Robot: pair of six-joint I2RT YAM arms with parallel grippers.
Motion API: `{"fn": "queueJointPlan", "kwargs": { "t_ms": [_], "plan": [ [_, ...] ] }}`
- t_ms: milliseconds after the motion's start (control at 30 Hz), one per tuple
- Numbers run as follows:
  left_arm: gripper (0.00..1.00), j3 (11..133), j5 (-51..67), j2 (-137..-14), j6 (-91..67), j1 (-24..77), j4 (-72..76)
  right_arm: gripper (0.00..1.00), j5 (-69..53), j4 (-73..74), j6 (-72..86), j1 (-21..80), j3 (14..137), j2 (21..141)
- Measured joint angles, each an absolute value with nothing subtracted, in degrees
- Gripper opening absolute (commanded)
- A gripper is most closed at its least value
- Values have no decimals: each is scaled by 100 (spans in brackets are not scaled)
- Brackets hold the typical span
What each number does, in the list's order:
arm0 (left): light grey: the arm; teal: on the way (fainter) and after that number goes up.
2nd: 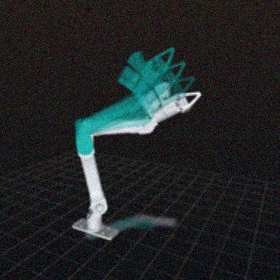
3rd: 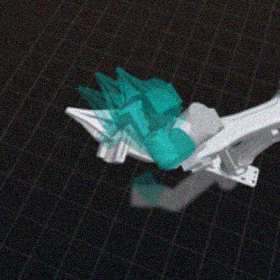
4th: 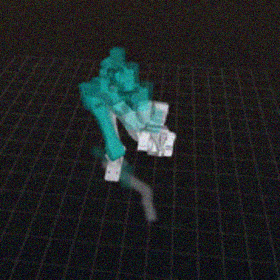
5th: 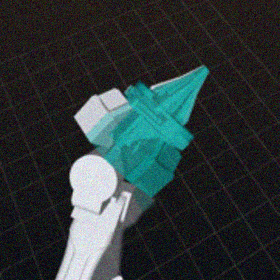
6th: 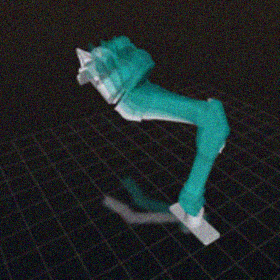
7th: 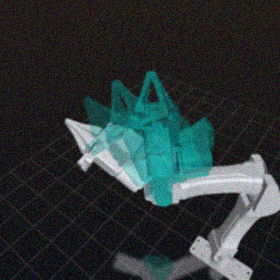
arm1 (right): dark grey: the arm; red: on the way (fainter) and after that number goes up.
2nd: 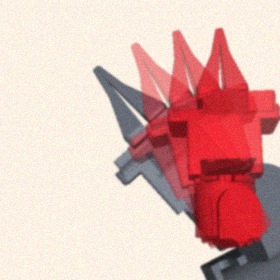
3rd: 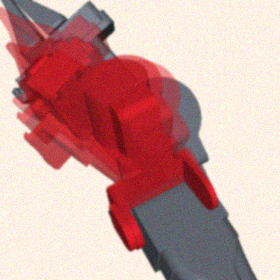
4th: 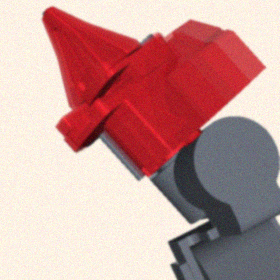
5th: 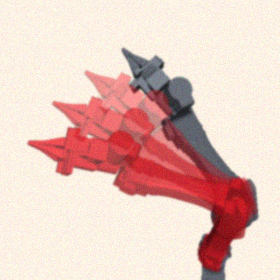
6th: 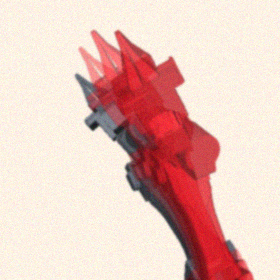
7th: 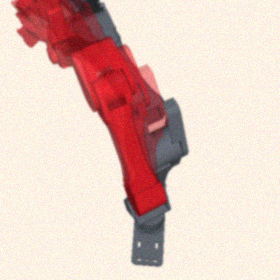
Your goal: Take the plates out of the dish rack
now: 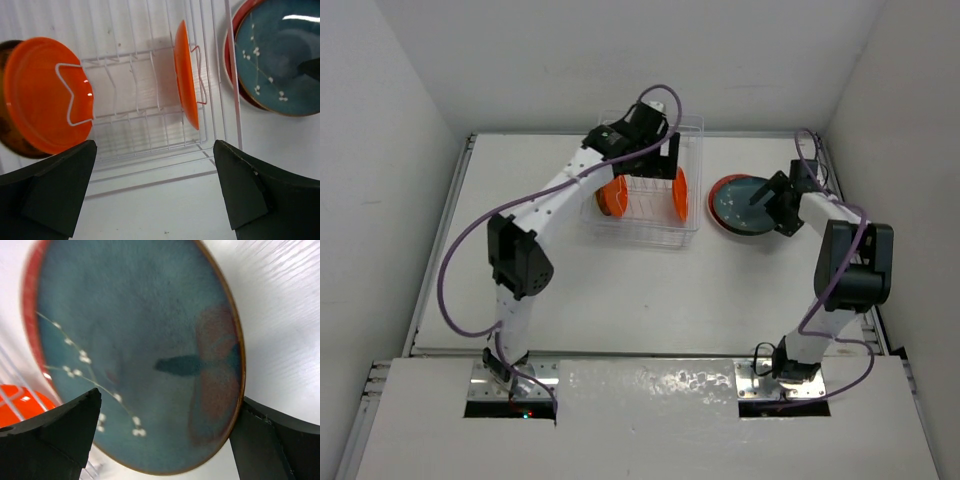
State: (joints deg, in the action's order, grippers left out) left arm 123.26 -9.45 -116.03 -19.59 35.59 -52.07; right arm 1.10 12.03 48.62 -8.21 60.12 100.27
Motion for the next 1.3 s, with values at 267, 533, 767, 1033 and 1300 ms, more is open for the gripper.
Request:
{"fn": "queueJointPlan", "kwargs": {
  "t_ms": [267, 533, 767, 1033, 1300],
  "plan": [
    [100, 12770, -1238, -12696, -1999, 3861, -5557, 99, -482, 3232, 3734, -738, 7262, 10857],
    [98, 12949, -1400, -12927, -2051, 3861, -5474, 99, -532, 4427, 3186, -731, 7677, 10851],
    [85, 12964, -1372, -13015, -2220, 3861, -4886, 99, -469, 4560, 3076, -703, 6879, 9190],
    [39, 12964, -1409, -13531, -2265, 3889, -4091, 99, -469, 4742, 2941, -657, 6213, 8154],
    [4, 12962, -1763, -13769, -2265, 3997, -4060, 99, -412, 5148, 2744, -657, 6650, 7577]
  ]
}}
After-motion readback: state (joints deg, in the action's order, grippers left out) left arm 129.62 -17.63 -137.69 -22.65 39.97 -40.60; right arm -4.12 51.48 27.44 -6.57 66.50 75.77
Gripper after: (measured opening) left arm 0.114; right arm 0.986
